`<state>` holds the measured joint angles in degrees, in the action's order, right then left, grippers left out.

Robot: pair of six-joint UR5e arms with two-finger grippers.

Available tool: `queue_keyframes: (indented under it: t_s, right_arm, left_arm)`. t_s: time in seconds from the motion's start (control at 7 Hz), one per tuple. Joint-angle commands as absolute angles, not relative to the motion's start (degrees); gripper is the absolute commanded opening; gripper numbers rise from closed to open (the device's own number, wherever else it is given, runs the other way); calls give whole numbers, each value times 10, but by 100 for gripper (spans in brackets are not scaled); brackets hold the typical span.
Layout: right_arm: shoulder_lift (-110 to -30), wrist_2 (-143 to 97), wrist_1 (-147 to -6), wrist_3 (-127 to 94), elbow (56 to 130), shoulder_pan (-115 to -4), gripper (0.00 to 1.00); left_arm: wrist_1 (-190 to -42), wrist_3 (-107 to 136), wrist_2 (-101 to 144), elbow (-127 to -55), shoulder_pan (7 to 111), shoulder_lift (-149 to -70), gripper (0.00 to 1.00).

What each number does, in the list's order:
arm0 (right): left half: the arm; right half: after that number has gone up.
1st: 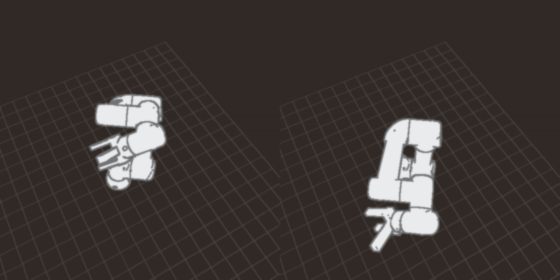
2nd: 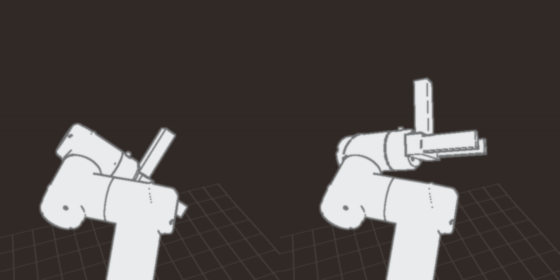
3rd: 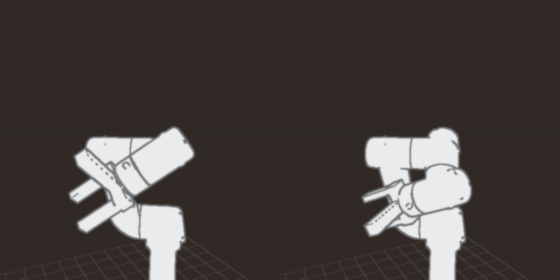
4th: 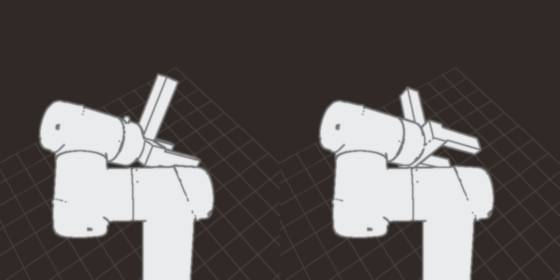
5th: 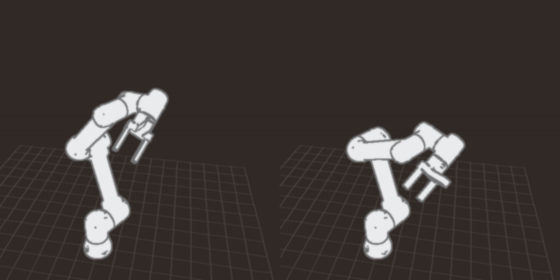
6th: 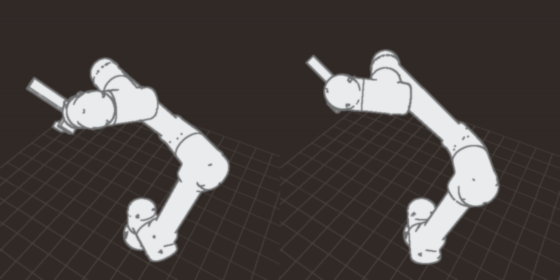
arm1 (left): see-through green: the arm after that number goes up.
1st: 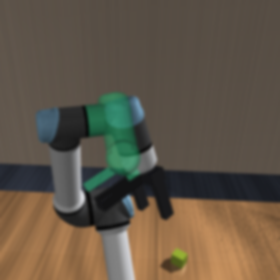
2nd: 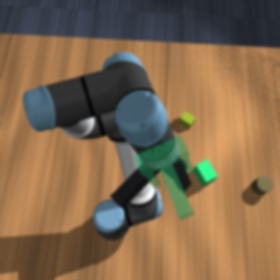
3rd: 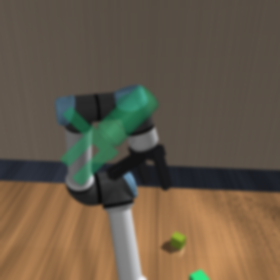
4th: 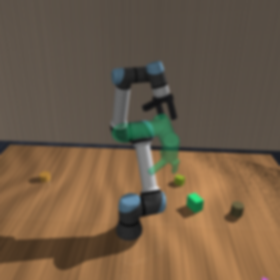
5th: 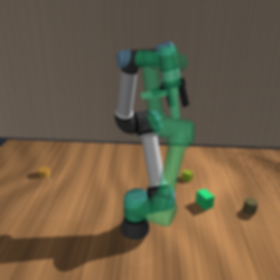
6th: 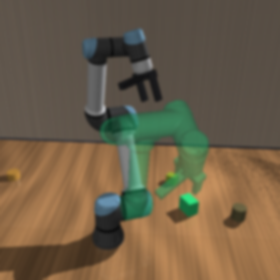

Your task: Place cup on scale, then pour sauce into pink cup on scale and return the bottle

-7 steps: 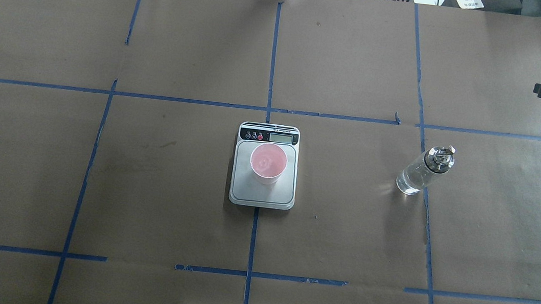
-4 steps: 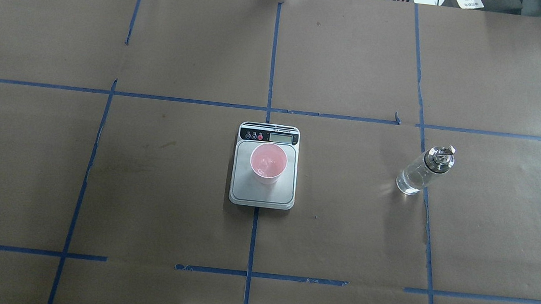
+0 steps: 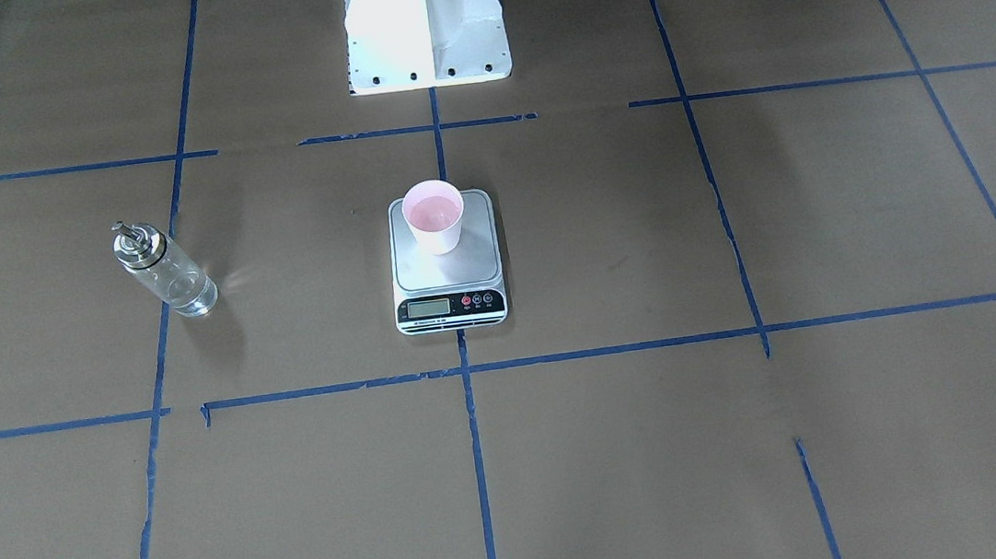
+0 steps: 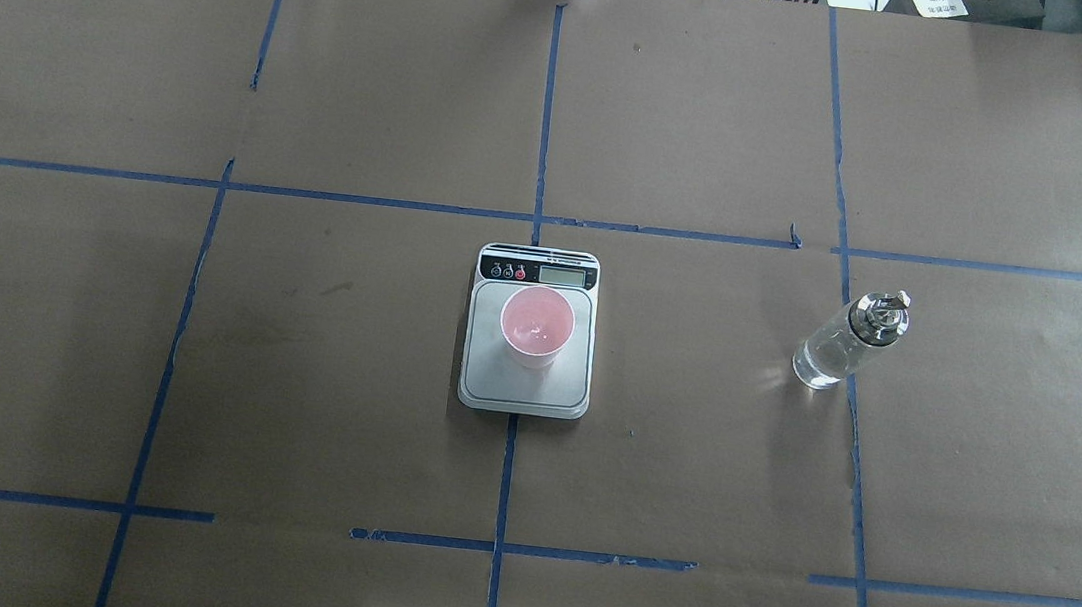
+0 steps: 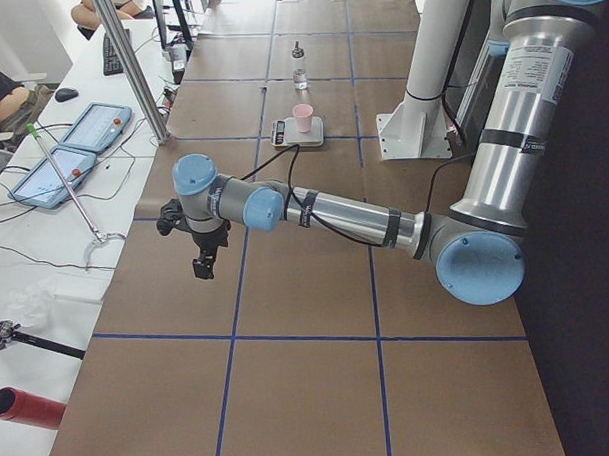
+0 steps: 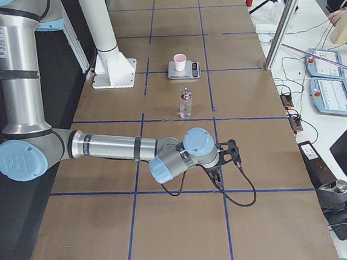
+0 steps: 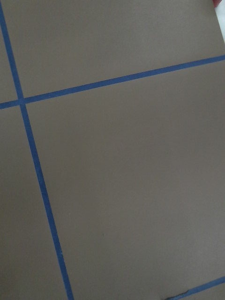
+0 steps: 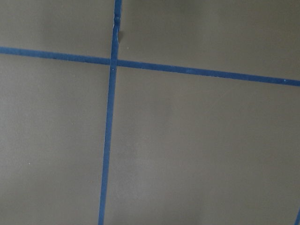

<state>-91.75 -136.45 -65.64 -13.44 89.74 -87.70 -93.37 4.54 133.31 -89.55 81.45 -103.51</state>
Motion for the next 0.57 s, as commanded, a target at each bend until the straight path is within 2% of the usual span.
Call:
queue_keyframes:
  t_s: [0.0, 0.43]
  right_arm:
    - [-917, -1313, -882, -58, 1016, -863, 100]
    - [-925, -1317, -1012, 107, 1043, -890, 100]
  left_arm:
    - [-927, 42, 1338, -895, 826, -1032, 100]
    - [-948, 46, 1354, -907, 827, -956, 100]
